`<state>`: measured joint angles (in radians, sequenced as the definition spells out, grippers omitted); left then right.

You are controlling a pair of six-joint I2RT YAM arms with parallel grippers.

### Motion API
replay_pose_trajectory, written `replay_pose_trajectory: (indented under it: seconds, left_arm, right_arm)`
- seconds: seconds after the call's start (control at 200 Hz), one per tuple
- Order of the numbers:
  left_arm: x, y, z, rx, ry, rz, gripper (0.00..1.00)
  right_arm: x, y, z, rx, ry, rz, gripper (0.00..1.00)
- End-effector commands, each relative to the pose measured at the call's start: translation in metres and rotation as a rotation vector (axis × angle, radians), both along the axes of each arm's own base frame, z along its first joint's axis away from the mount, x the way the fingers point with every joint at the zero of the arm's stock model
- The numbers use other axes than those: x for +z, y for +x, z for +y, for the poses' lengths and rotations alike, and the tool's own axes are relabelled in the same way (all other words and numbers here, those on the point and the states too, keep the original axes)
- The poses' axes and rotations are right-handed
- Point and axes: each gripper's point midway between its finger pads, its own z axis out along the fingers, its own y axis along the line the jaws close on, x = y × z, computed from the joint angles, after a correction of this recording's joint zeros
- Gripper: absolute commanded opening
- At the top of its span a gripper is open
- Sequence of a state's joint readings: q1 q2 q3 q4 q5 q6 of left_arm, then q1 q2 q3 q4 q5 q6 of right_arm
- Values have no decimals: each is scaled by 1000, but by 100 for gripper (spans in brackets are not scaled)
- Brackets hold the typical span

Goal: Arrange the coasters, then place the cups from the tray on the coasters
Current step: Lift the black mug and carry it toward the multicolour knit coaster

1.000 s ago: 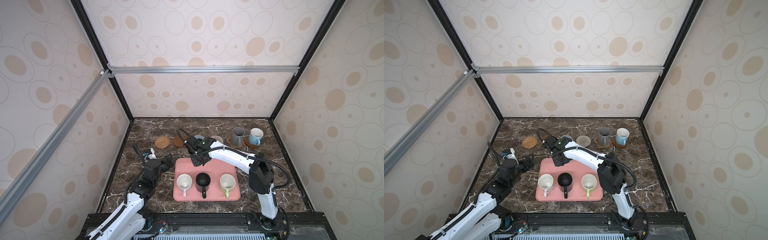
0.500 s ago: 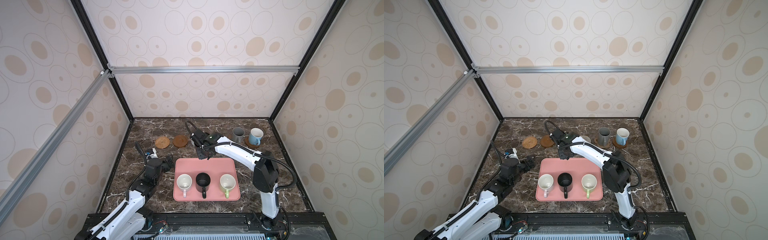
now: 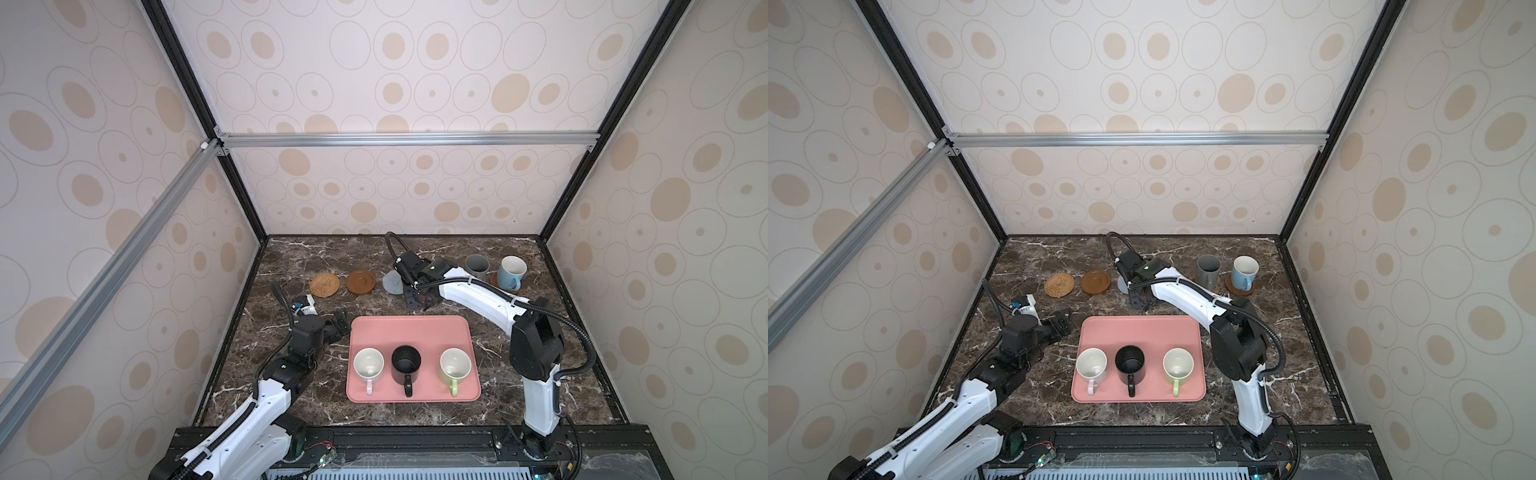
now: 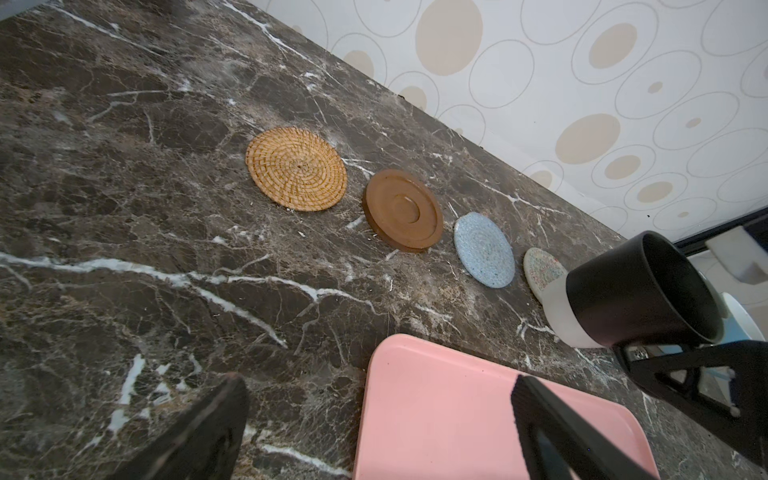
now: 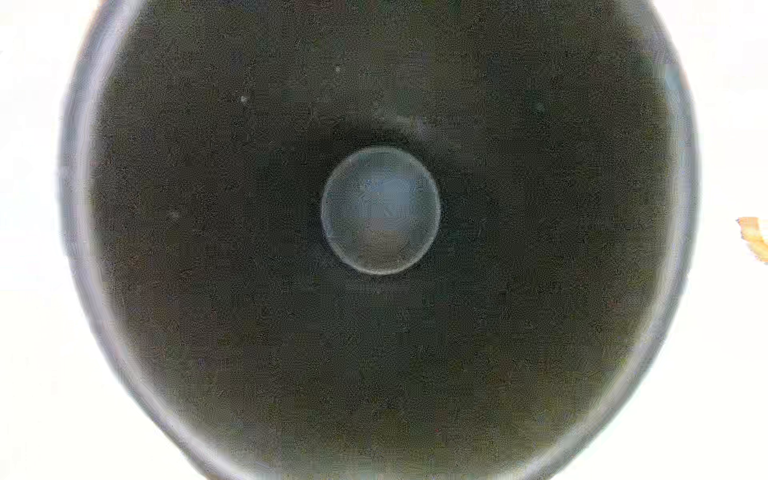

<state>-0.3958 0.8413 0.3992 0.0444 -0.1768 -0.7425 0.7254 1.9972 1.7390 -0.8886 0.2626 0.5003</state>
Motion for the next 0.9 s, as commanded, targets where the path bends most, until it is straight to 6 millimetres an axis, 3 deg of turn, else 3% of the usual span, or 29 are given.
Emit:
replay_pose_trajectory:
  seconds: [0.0, 0.895]
  left_arm:
    - [22, 7, -5, -10, -12, -53, 100]
    - [27, 5, -5, -19, -13, -58, 100]
  right_arm:
    - [26, 21, -7, -49, 47, -110, 11]
    - [7, 77, -47, -132, 55, -149, 12]
